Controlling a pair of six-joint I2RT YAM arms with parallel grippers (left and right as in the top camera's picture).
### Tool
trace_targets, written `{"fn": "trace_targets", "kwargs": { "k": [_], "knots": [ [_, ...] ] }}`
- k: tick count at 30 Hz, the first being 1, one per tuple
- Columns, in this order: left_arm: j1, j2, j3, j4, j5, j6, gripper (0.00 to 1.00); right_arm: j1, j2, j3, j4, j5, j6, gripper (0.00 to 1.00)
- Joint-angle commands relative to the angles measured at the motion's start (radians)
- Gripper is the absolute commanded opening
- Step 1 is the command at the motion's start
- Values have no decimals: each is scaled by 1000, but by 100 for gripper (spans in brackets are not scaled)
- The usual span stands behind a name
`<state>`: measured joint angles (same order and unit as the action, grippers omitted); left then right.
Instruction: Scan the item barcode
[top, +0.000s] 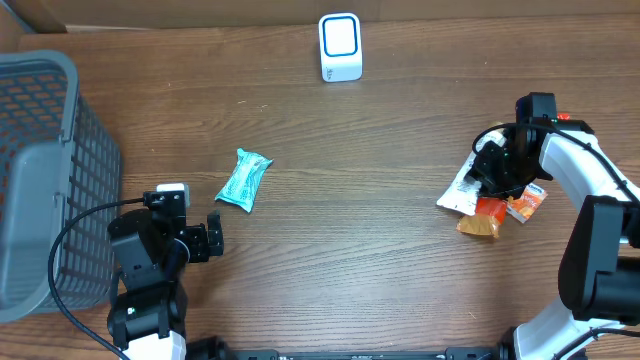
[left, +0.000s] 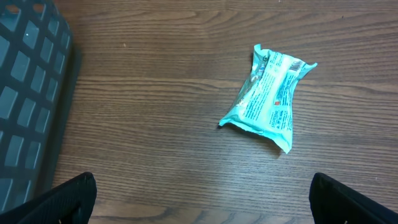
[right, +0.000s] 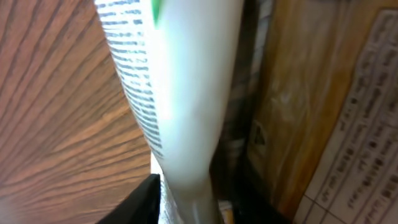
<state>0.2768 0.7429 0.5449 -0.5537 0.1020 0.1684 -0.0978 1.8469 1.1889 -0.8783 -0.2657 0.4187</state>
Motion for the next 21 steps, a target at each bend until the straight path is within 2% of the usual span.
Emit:
{"fn": "trace_targets", "kwargs": {
  "k": [1, 3, 4, 15, 21],
  "knots": [
    [5, 2, -2, 4, 14, 19, 100, -5, -21, -4, -2, 42, -3, 52],
    [5, 2, -2, 4, 14, 19, 100, -9, -21, 3, -7, 48, -3, 65],
    [5, 2, -2, 4, 14, 19, 100, -14, -22, 16, -19, 48, -3, 67],
    [5, 2, -2, 4, 14, 19, 100, -6, -111, 368, -312, 47, -66, 68],
    [5, 2, -2, 3, 14, 19, 100, 101, -170, 395, -343, 43, -79, 72]
  ]
}}
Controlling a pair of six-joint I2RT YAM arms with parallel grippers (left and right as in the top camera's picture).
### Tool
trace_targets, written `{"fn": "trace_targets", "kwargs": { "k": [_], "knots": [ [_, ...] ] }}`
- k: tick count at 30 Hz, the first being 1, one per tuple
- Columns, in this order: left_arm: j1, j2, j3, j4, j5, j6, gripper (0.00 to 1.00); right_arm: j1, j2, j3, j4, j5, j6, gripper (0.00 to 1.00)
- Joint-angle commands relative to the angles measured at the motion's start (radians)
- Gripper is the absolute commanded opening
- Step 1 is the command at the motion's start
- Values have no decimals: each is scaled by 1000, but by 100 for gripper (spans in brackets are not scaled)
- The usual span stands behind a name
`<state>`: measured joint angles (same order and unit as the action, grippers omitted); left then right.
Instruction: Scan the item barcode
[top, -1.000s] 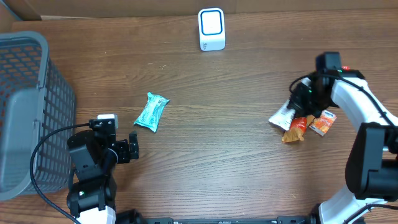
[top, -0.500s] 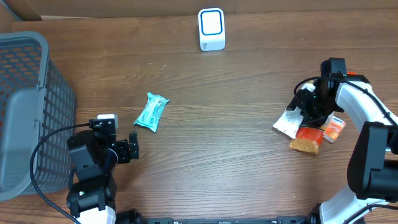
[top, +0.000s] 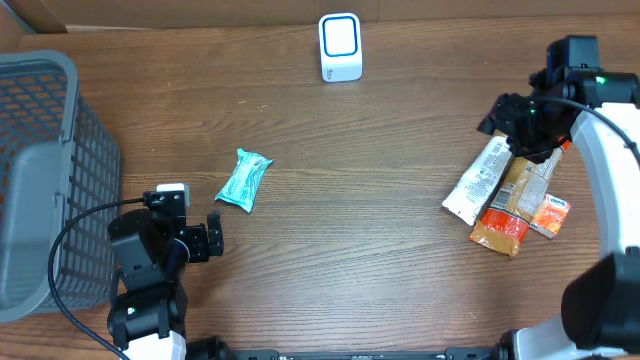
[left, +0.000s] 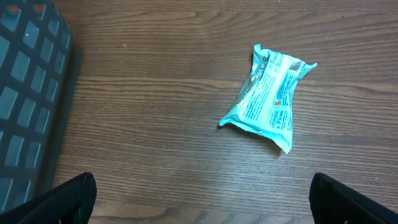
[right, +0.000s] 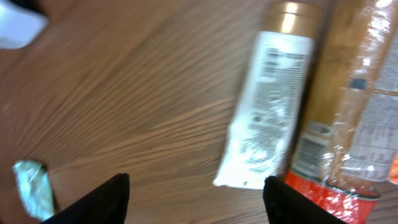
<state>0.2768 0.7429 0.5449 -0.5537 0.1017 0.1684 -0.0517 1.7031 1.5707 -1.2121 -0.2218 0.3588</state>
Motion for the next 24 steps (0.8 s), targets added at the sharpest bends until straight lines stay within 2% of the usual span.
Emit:
{"fn": "trace_targets", "kwargs": {
  "k": [1, 5, 11, 24],
  "knots": [
    [5, 2, -2, 4, 15, 19, 100, 79, -26, 13, -13, 0, -19, 73],
    [5, 2, -2, 4, 15, 19, 100, 186, -24, 5, -4, 19, -20, 75],
    [5, 2, -2, 4, 15, 19, 100, 306, -24, 5, 22, 90, -19, 83],
    [5, 2, -2, 3, 14, 19, 100, 399, -24, 5, 90, 44, -19, 87]
  ]
}}
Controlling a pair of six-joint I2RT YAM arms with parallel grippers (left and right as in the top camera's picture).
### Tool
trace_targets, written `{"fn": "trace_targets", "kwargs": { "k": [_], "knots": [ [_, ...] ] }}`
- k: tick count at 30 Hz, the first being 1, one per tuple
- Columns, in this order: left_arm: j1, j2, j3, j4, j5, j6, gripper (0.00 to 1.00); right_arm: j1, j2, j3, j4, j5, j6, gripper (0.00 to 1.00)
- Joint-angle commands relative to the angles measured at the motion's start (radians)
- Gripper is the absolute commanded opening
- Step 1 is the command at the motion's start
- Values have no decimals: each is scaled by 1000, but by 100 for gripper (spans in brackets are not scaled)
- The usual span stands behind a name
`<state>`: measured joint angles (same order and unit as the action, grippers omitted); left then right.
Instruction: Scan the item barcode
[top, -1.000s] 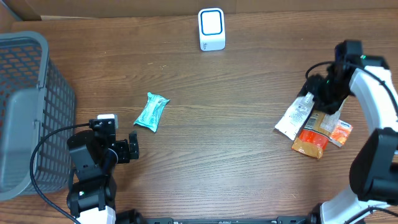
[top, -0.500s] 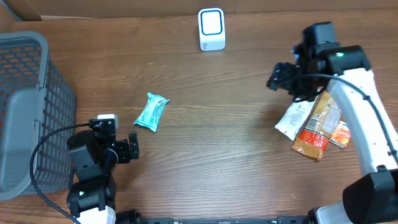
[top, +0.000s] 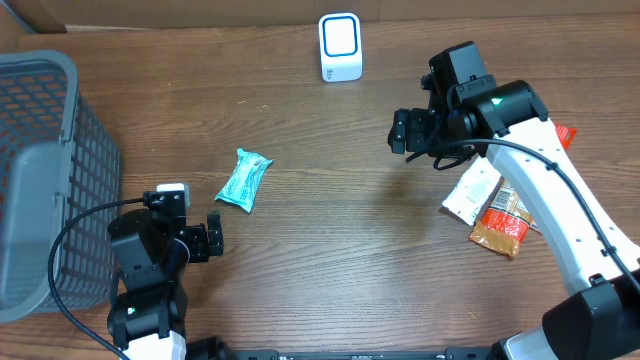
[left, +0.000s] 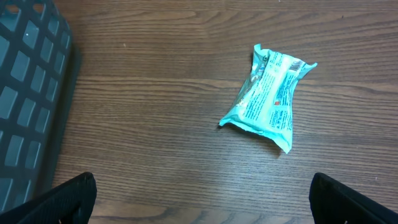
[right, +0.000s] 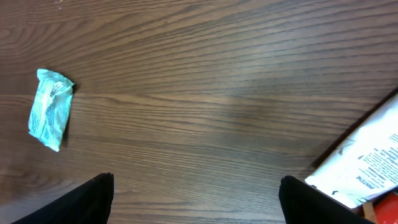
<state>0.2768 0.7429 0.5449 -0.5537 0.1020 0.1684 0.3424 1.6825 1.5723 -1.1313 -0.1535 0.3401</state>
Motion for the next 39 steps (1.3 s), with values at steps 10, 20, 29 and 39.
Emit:
{"fn": "trace_targets", "kwargs": {
  "k": [10, 20, 29, 39],
  "knots": [
    [5, 2, -2, 4, 14, 19, 100, 5, 10, 24, 117, -185, -13, 88],
    [5, 2, -2, 4, 14, 19, 100, 77, 164, 201, 119, -208, -48, 99],
    [5, 2, -2, 3, 14, 19, 100, 210, 336, 201, 336, -208, 54, 100],
    [5, 2, -2, 3, 14, 19, 100, 281, 545, 201, 629, -342, -2, 94]
  ]
}}
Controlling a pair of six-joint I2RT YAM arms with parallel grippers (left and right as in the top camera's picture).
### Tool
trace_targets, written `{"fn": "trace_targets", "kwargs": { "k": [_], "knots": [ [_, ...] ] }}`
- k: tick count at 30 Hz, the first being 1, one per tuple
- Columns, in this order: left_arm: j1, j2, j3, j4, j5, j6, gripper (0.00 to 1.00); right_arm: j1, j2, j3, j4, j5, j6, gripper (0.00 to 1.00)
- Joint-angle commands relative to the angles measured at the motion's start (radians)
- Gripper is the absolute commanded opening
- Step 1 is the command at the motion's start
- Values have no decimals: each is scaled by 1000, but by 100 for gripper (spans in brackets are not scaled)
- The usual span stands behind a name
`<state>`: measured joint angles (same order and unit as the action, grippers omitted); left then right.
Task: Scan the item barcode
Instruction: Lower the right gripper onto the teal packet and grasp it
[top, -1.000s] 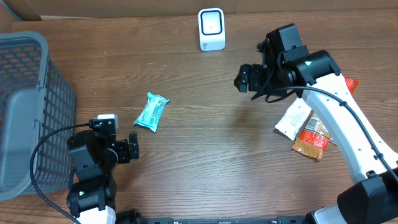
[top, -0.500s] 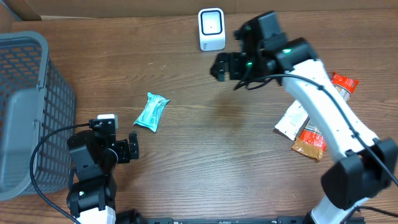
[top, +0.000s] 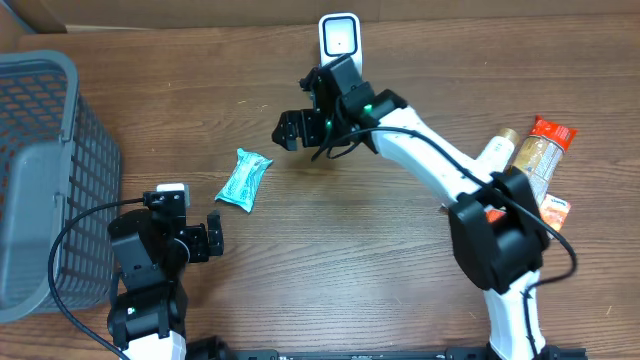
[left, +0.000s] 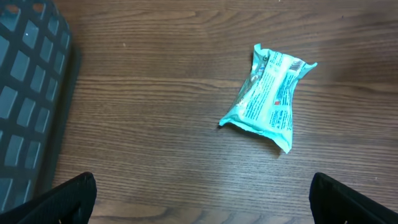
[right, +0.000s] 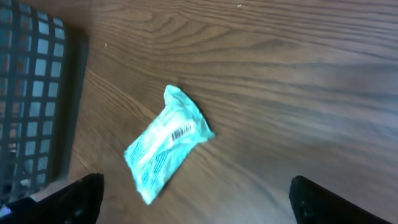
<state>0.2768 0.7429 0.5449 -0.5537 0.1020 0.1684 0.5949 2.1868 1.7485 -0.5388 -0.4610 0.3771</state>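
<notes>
The teal packet (top: 244, 180) lies flat on the wooden table, left of centre; its printed side with a small barcode faces up (right: 166, 143) and it also shows in the left wrist view (left: 268, 99). The white scanner with a blue frame (top: 340, 42) stands at the back edge. My right gripper (top: 292, 132) hovers open just up and right of the packet, nothing between its fingers (right: 199, 202). My left gripper (top: 205, 240) rests open near the front left, the packet ahead of it (left: 205, 205).
A grey mesh basket (top: 40, 170) fills the left side. Several other packaged items (top: 530, 150) lie in a heap at the right edge, beside the right arm's base.
My right gripper has moved left from the table's middle right to a spot close by the teal packet, which now shows in its wrist view. The left arm and the packet have not moved.
My right gripper was down among the heap of items at the right edge. Then it stood open above that heap, holding nothing. Then it was over the middle of the table, and now it is beside the teal packet. The left arm stayed still throughout.
</notes>
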Motion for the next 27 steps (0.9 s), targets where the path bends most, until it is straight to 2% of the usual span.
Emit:
{"fn": "trace_targets", "kwargs": {
  "k": [1, 11, 27],
  "knots": [
    [5, 2, -2, 4, 14, 19, 100, 34, 56, 25, 60, -34, -48, 93],
    [5, 2, -2, 3, 14, 19, 100, 91, 163, 26, 204, -23, -78, 86],
    [5, 2, -2, 3, 14, 19, 100, 97, 279, 25, 307, 0, 97, 67]
  ]
}}
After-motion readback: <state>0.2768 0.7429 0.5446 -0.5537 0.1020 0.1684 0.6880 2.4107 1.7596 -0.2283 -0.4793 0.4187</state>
